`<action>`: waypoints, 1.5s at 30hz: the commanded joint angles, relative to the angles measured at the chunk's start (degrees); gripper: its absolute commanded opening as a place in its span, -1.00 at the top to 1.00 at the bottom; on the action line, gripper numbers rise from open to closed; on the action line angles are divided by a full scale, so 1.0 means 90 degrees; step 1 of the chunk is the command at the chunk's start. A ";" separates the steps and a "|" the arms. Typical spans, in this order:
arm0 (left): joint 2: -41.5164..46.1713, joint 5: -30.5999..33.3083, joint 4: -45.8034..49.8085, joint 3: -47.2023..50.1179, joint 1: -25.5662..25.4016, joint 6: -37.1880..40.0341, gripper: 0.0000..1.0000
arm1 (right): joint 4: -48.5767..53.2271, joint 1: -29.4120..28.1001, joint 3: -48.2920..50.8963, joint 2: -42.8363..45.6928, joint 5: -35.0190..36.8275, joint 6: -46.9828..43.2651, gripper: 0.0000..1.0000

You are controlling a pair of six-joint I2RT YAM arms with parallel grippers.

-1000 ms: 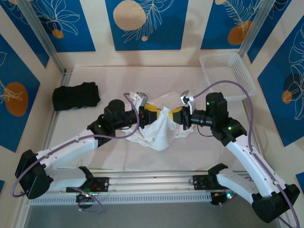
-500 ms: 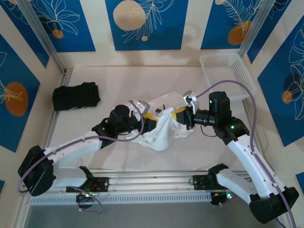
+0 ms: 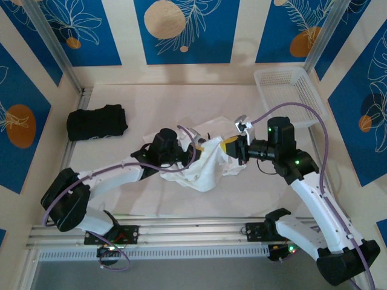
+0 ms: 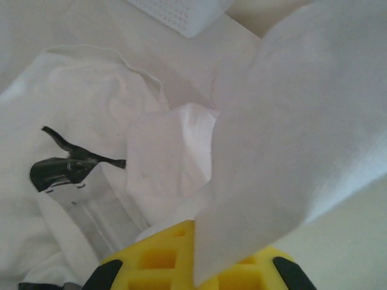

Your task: Fold the inside-out t-shirt

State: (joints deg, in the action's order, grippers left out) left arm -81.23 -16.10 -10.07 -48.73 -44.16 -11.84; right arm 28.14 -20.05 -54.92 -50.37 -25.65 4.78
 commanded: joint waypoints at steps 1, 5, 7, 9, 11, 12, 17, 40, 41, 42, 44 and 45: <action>0.0877 -0.0150 0.0348 0.0049 0.0229 0.0084 1.00 | 0.0298 0.0056 -0.0071 0.0142 0.0380 -0.0114 1.00; 0.2054 0.0086 0.0999 0.0433 0.0309 0.0069 1.00 | 0.0300 0.0040 0.0037 0.0130 0.0331 -0.0117 1.00; 0.2479 0.0193 0.1278 0.0616 0.0311 0.0004 1.00 | 0.0237 0.0019 0.0135 0.0093 0.0330 -0.0042 1.00; 0.2731 0.0098 0.1400 0.0836 0.0314 -0.0135 0.99 | 0.0145 -0.0017 0.0252 0.0047 0.0322 0.0042 1.00; 0.2812 -0.0162 0.1342 0.1124 0.0317 -0.0296 0.98 | -0.0013 -0.0070 0.0392 0.0006 0.0316 0.0146 1.00; 0.2800 -0.0263 0.1305 0.1239 0.0315 -0.0353 0.97 | -0.0074 -0.0103 0.0445 -0.0018 0.0278 0.0178 1.00; 0.2746 -0.0516 0.1044 0.1748 0.0278 -0.0680 0.93 | -0.0271 -0.0323 0.0746 -0.0184 0.0137 0.0290 1.00; 0.2227 -0.0740 0.0656 0.1088 0.0261 -0.0136 0.58 | -0.0291 -0.0477 -0.0671 -0.0494 -0.1080 -0.0132 1.00; 0.2207 -0.0604 0.0780 0.1011 0.0272 -0.0086 0.64 | -0.0199 -0.0477 -0.0735 -0.0515 -0.0998 -0.0192 1.00; 0.2209 -0.0488 0.0872 0.0968 0.0268 -0.0042 0.69 | -0.0119 -0.0478 -0.0776 -0.0532 -0.0913 -0.0238 1.00; 0.2252 -0.0371 0.0998 0.0896 0.0269 0.0031 0.74 | 0.0070 -0.0492 -0.0795 -0.0558 -0.0805 -0.0315 1.00; 0.2282 -0.0378 0.0999 0.0910 0.0271 0.0052 0.74 | 0.0119 -0.0498 -0.0763 -0.0558 -0.0778 -0.0317 1.00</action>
State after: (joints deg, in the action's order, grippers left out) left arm -61.10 -20.97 -2.98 -38.65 -41.65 -13.37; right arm 25.82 -24.05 -60.47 -55.20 -32.99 4.08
